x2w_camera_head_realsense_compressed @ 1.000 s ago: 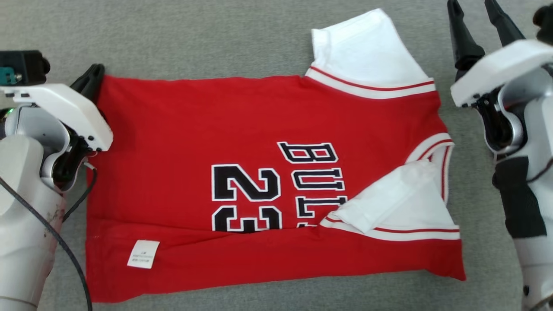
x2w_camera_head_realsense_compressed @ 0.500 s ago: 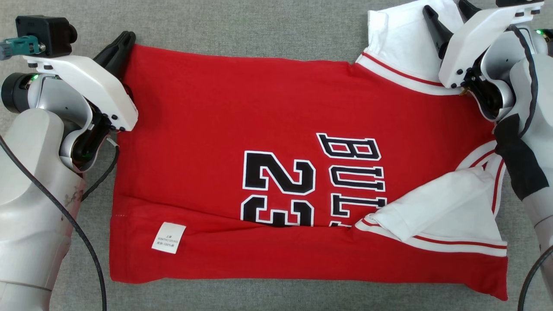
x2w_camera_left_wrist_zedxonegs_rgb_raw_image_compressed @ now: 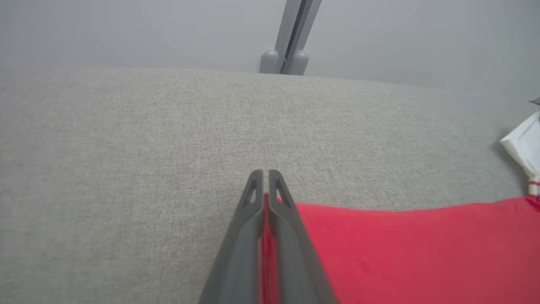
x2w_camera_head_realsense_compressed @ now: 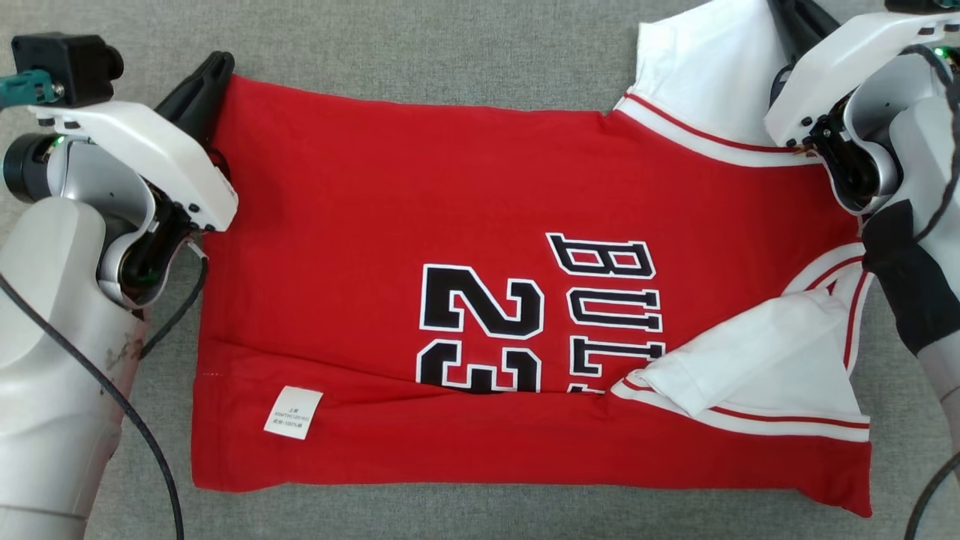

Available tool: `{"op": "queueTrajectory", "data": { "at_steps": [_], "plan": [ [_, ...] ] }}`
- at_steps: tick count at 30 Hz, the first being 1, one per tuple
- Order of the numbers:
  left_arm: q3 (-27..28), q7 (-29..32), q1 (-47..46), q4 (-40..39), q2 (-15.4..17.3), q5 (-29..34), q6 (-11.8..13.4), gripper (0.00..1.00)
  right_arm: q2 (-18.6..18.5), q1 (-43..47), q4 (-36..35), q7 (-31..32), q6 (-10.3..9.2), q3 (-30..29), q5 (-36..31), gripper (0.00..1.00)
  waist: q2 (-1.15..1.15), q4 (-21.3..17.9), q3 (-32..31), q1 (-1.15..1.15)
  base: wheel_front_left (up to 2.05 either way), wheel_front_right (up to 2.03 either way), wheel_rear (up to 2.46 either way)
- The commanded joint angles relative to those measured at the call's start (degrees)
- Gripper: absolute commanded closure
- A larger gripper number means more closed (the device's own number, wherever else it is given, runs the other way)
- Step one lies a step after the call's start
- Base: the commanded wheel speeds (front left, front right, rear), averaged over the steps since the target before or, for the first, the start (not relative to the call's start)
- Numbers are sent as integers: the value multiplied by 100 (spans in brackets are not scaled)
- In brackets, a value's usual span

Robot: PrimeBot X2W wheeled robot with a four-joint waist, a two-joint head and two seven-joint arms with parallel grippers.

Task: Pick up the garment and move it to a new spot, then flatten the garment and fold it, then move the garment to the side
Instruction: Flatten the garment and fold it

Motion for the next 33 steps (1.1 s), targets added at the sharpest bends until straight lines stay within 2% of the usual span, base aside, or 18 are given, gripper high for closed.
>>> {"op": "queueTrajectory", "data": {
  "at_steps": [1, 10, 13, 17, 20, 26, 28, 33],
  "plan": [
    [48, -33, 101, -75, 16, -51, 13, 100, -99, 102, -139, -98, 1, 64, 117, 100, 0, -17, -46, 0, 0, 0, 0],
    [333, -113, 973, -1123, 299, -373, 146, 100, -832, 1060, -1745, -418, 2, 473, 625, 100, 0, -124, -286, 0, 0, 0, 0],
    [516, -99, 1464, -1731, 431, -605, 240, 100, -1183, 1821, -2760, -310, 2, 321, 799, 100, 0, -144, -389, 0, 0, 0, 0],
    [677, -17, 2014, -2328, 543, -849, 343, 100, -1376, 2779, -3782, -76, 2, -60, 913, 100, 0, -187, -523, 0, 0, 0, 0],
    [798, 31, 2449, -2720, 648, -968, 490, 100, -1383, 3529, -4509, 181, 3, -429, 934, 100, 0, -220, -631, 0, 0, 0, 0],
    [1049, 80, 3218, -3257, 745, -1252, 739, 100, -1055, 4968, -5806, 692, 3, -1274, 845, 100, 0, -252, -845, 0, 0, 0, 0],
    [1077, 91, 3335, -3320, 765, -1281, 780, 100, -989, 5168, -5991, 784, 3, -1409, 826, 100, 0, -261, -870, 0, 0, 0, 0],
    [1147, 160, 3815, -3501, 716, -1489, 902, 100, -523, 6083, -6650, 1329, 3, -1936, 687, 100, 0, -301, -991, 0, 0, 0, 0]
  ]
}}
